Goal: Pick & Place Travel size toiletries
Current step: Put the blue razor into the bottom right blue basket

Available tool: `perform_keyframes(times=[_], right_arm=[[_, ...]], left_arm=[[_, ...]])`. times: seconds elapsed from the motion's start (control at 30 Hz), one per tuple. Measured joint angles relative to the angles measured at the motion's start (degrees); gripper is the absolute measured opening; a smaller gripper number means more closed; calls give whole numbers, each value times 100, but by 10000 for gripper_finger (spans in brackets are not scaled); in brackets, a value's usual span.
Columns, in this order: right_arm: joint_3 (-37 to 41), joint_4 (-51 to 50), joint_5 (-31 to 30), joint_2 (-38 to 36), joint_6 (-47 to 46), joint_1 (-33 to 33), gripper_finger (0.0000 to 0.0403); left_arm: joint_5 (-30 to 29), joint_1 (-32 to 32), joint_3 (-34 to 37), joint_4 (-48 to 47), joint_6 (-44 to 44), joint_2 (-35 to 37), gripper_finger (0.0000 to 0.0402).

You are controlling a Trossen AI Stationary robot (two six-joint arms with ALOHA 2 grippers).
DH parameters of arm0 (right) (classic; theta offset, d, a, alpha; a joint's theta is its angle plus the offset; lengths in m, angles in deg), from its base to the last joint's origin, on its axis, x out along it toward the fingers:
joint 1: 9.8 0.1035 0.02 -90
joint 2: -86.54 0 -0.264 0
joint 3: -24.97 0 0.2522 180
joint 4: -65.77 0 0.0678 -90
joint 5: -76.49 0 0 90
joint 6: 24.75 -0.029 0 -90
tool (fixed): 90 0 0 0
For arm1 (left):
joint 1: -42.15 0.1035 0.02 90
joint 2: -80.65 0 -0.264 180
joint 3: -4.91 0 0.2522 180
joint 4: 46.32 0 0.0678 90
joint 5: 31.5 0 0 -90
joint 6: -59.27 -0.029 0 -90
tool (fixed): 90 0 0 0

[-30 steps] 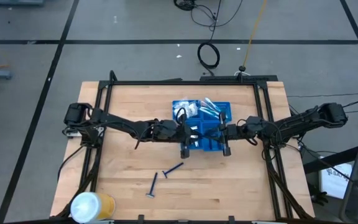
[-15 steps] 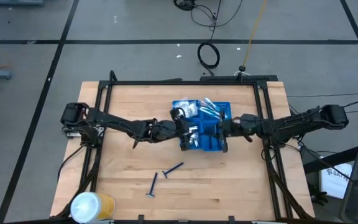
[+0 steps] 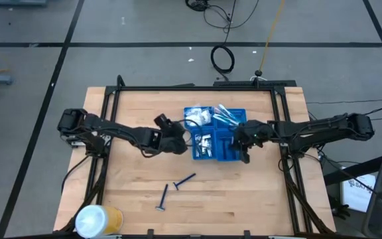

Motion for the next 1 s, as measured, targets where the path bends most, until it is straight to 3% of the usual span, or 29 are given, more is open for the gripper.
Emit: perform_keyframes(times=[0.13, 0.3, 0.67, 0.8, 1.0], right_arm=[[0, -206, 65, 2, 0, 0, 35], [0, -202, 44, 2, 7, 2, 64], [0, -66, 35, 2, 7, 2, 192], [0, -68, 35, 2, 7, 2, 218], [0, -70, 33, 2, 93, 2, 226]], left_arm=[[6, 31, 0, -486, 924, 0, 229], [300, 30, 0, -565, 1095, 0, 211], [902, 27, 0, -558, 1321, 0, 208], [1906, 25, 0, -430, 1594, 0, 209], [3558, -350, 2, -205, 1465, -251, 209]])
